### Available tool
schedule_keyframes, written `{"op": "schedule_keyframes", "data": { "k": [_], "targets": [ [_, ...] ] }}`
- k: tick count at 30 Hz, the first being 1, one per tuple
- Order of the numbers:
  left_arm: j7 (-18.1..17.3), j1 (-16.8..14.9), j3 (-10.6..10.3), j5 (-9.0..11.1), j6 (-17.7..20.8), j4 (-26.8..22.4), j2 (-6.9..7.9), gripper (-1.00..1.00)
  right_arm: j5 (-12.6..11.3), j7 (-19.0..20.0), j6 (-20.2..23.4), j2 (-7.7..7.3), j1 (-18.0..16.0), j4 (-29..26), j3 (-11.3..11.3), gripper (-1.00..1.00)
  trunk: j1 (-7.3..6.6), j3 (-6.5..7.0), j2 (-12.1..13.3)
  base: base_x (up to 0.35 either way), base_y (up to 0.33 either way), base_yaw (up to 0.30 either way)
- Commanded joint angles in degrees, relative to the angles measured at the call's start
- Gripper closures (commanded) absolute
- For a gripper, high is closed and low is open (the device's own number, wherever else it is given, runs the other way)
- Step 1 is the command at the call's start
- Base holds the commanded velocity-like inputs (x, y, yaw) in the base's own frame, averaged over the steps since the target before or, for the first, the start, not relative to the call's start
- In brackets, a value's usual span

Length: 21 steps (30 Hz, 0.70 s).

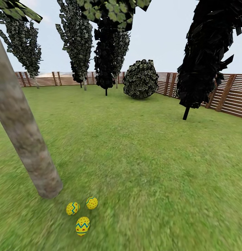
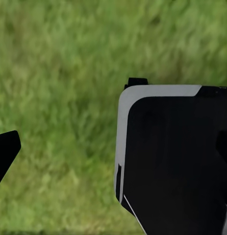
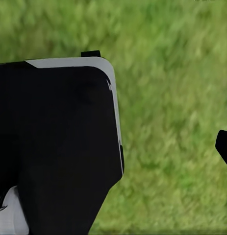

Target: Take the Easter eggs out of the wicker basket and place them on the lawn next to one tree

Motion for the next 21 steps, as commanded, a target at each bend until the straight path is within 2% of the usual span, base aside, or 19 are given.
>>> {"op": "schedule_keyframes", "data": {
  "k": [1, 21],
  "targets": [
    [-0.2, -0.1, -0.5, 0.6, -0.2, 0.1, 0.03, -1.00, -0.6, -0.2, -0.1, 0.04, 0.0, 0.1, 0.5, -1.00, 0.03, -0.13, -0.1, 0.000, 0.000, 0.000],
    [-0.2, -0.1, -0.5, 0.5, -0.2, 0.0, 0.03, -1.00, -0.5, -0.2, -0.1, 0.04, 0.0, 1.0, 0.5, -1.00, 0.03, -0.13, -0.1, 0.000, 0.000, 0.000]
  ]
}}
